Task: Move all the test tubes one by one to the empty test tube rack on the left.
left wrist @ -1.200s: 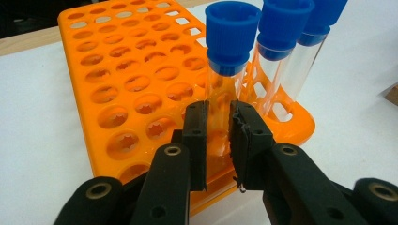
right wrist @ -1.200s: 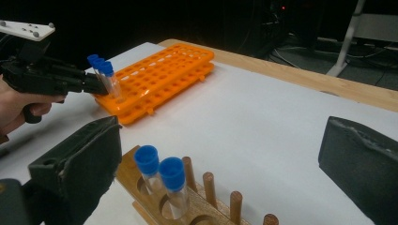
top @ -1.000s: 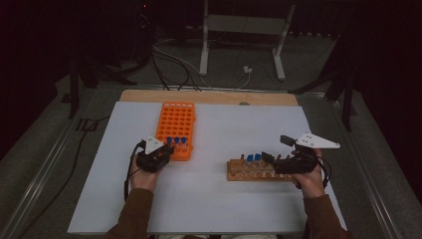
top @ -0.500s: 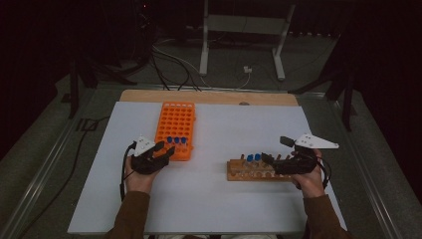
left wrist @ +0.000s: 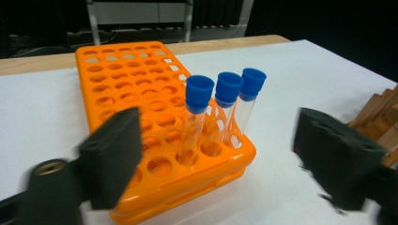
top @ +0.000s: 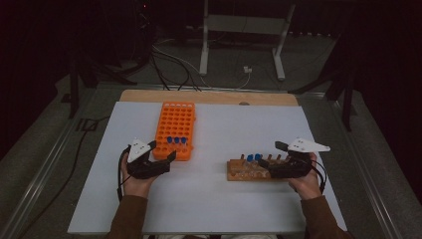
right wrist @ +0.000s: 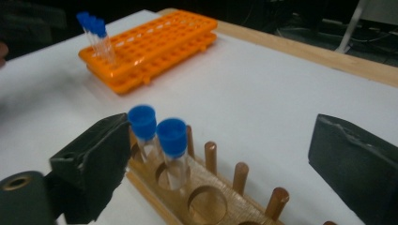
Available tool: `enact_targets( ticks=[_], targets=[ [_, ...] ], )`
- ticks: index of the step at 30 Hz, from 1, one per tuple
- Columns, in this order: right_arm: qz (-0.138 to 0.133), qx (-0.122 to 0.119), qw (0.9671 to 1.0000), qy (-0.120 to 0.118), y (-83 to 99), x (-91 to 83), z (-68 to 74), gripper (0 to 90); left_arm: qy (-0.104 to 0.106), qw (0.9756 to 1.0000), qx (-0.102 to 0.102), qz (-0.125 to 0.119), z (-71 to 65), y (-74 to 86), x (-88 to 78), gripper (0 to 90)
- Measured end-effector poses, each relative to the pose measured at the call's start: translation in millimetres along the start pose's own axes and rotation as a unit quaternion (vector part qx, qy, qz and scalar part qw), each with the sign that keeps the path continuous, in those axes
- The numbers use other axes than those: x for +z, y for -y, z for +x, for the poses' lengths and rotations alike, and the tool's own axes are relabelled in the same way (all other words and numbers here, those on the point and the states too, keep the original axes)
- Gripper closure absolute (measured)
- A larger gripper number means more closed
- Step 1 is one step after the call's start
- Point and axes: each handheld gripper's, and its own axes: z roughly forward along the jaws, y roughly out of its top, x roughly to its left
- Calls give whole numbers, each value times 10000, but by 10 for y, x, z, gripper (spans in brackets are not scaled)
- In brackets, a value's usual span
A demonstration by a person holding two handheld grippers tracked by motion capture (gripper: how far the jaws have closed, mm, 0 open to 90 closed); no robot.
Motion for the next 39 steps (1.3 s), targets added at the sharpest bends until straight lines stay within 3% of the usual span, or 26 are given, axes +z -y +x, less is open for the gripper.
enact_targets(
  ticks=[2,3,7,14,19,27,39],
  targets=[
    [77,-61,9999,-41,22,18,10,131,-40,10000,8,50,-13,-12,-9,20],
    [118,-89,9999,-55,32,29,14,150,-32,10000,24,45,-18,-16,-15,8],
    [238,-177,9995,-130,70,66,26,235,-19,10000,59,32,-32,-28,-16,6],
    [450,-480,9975,-246,121,133,75,502,-53,9998,124,110,-57,-20,28,6],
    [466,-573,9968,-307,136,175,96,629,-68,9998,116,122,-57,-13,42,7],
    [398,-744,9959,-330,140,188,143,740,-99,9998,109,111,-53,-7,41,7],
    [412,-796,9950,-437,139,189,173,766,-101,9998,112,136,-48,5,50,6]
  ],
)
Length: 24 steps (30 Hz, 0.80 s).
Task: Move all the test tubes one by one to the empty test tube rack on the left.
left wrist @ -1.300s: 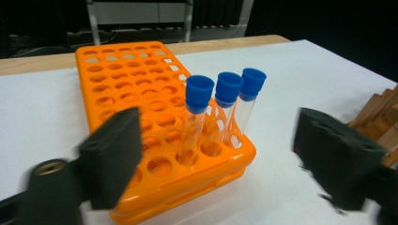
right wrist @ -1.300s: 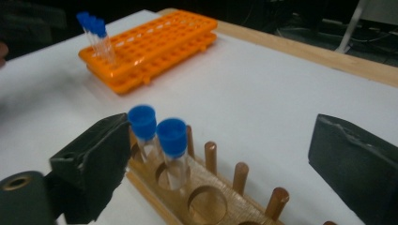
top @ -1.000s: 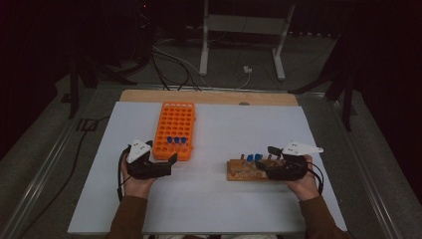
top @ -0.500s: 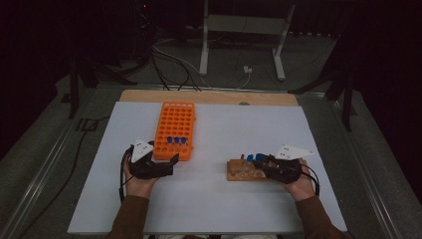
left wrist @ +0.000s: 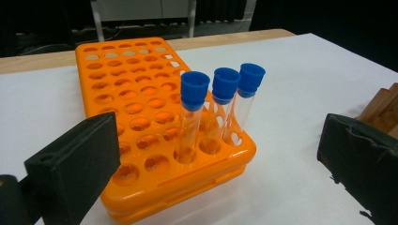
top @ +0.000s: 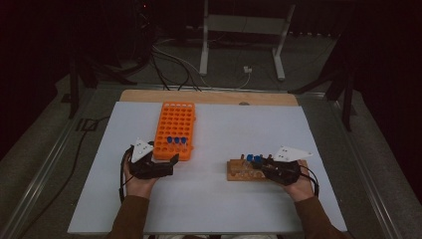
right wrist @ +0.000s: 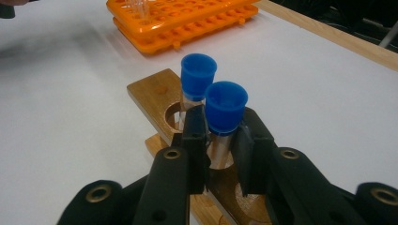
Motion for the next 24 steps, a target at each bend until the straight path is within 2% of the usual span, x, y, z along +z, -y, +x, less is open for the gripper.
enact_targets(
  ticks=[5,14,17,24],
  targets=[
    [-59,-6,10000,65,-41,-34,6,766,-12,10000,-7,-2,2,1,1,6],
    [-227,337,9992,39,-158,-173,-52,766,17,10000,-44,17,-2,16,16,7],
    [-314,364,9988,-8,-208,-220,-52,766,25,10000,-35,19,-4,16,18,7],
    [-439,374,9983,71,-356,-333,-45,766,46,10000,-37,36,-14,24,25,7]
  ],
)
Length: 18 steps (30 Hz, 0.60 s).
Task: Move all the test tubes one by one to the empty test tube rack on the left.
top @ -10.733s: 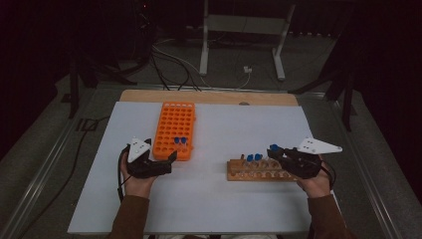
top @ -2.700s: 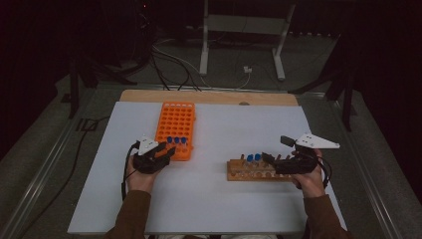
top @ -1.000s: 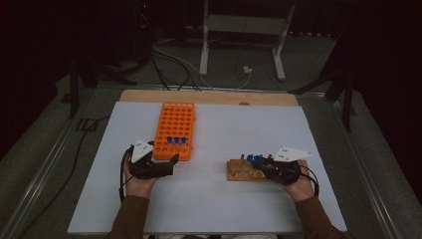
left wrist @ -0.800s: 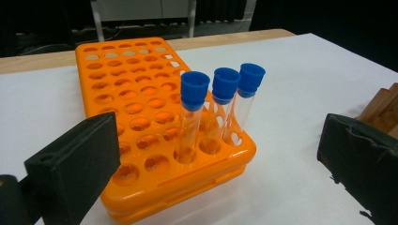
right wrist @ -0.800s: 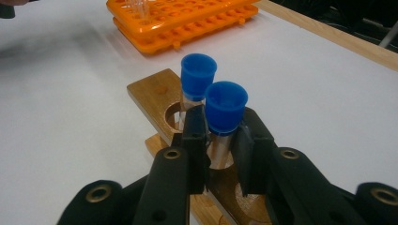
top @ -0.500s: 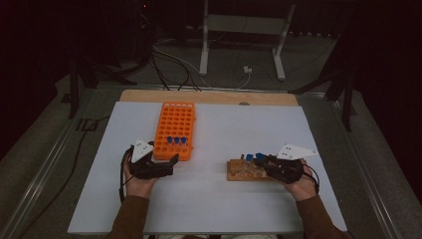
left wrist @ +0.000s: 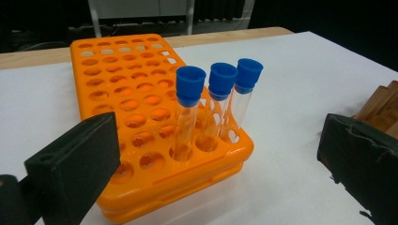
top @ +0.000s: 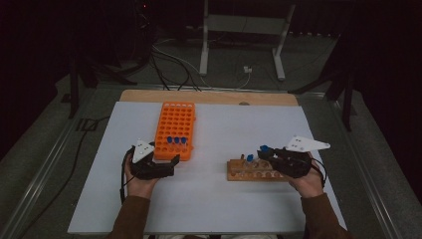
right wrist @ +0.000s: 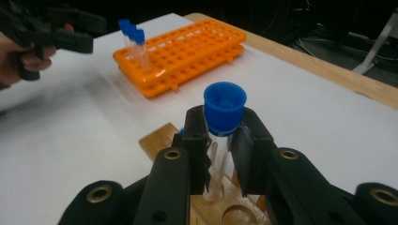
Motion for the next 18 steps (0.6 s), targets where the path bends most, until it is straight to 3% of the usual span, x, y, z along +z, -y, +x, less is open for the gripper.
enact_targets(
  ticks=[11,18],
  targets=[
    [-174,69,9998,48,-138,-43,-32,766,59,10000,45,-44,-48,-26,-6,7],
    [-278,114,9995,113,-257,23,-69,766,90,9998,132,-79,-89,-53,-23,7]
  ],
)
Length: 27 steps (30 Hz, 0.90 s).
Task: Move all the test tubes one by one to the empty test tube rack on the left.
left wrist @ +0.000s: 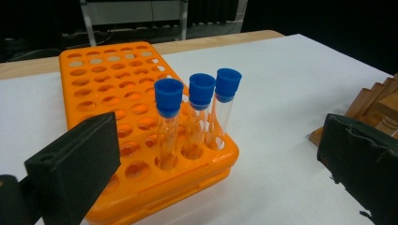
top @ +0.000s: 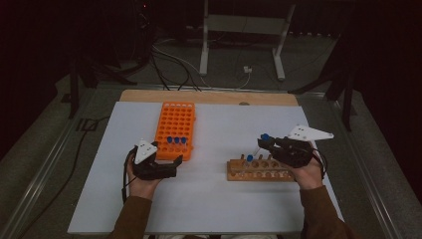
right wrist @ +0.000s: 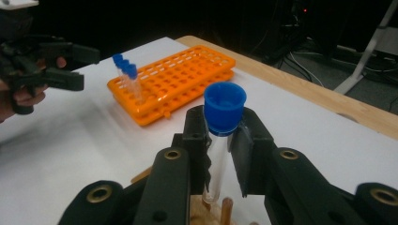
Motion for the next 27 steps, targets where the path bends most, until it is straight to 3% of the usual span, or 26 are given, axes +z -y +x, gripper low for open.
enact_targets(
  ticks=[12,27],
  targets=[
    [0,-10,10000,-80,-107,232,67,766,-67,9999,53,-119,-32,-38,-48,7],
    [-20,-23,9997,-252,-228,435,199,766,-6,9997,240,-14,-140,-174,-7,13]
  ],
)
